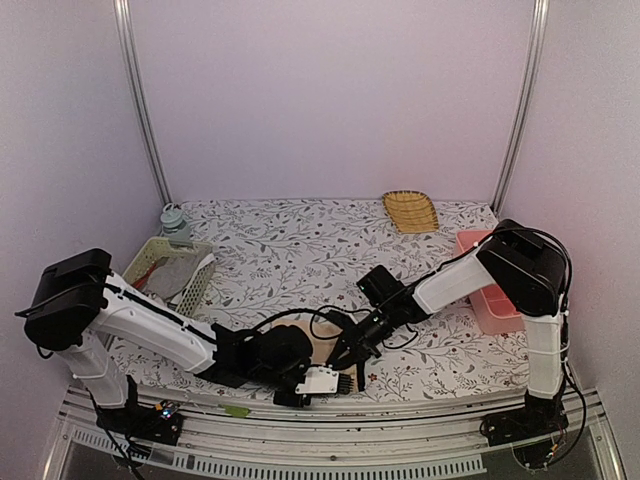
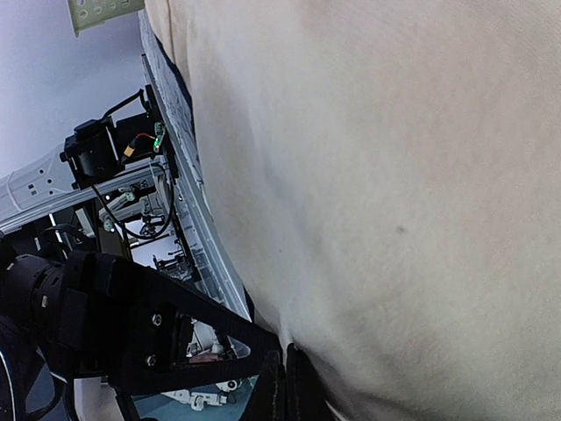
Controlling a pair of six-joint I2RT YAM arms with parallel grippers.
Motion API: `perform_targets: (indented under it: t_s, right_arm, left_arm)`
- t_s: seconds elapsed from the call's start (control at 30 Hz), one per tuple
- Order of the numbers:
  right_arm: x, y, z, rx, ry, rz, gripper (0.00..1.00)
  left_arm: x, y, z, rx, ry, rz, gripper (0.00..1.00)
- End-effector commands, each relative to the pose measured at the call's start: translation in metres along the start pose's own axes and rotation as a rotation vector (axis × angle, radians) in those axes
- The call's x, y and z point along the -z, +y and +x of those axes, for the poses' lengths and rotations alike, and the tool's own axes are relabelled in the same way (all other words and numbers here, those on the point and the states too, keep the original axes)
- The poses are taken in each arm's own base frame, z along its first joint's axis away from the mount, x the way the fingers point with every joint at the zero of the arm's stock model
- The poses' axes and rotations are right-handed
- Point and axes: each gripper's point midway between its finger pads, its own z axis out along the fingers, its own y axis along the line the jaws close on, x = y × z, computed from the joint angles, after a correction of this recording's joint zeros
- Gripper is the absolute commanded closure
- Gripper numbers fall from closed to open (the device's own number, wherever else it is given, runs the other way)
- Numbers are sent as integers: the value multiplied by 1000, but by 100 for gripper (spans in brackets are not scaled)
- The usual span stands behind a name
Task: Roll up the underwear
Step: Pick up the underwear from the corner of the board.
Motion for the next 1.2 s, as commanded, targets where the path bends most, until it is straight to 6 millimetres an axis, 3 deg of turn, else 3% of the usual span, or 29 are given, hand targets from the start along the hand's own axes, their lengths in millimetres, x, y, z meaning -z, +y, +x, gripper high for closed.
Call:
perform_targets:
  t_s: [0.0, 0.1, 0.2, 0.3, 0.4, 0.67, 0.83, 1.17]
  right_arm:
    - [-6, -24, 12, -53, 26, 47, 97]
    - [2, -3, 9, -9, 8, 27, 96]
    - [15, 24, 2, 46, -21, -2, 87]
    - [35, 51, -11, 93, -81, -32, 78]
    - [57, 65, -24, 104, -138, -51, 76]
    - [84, 56, -35, 82, -187, -43, 75]
    - [81, 47, -35, 64, -176, -34, 77]
    - [67, 18, -31, -2, -136, -25, 84]
  left_arm:
    - [-2, -23, 17, -19, 67, 86, 100]
    - [5, -26, 12, -19, 56, 110, 100]
    - [12, -30, 8, -16, 46, 143, 100]
    - [16, -29, 3, 3, 50, 173, 100]
    - [17, -25, -1, 32, 47, 188, 100]
    - [27, 13, -3, 121, 6, 186, 100]
    - [33, 39, -8, 141, -31, 173, 100]
    - [28, 63, -8, 146, -32, 174, 100]
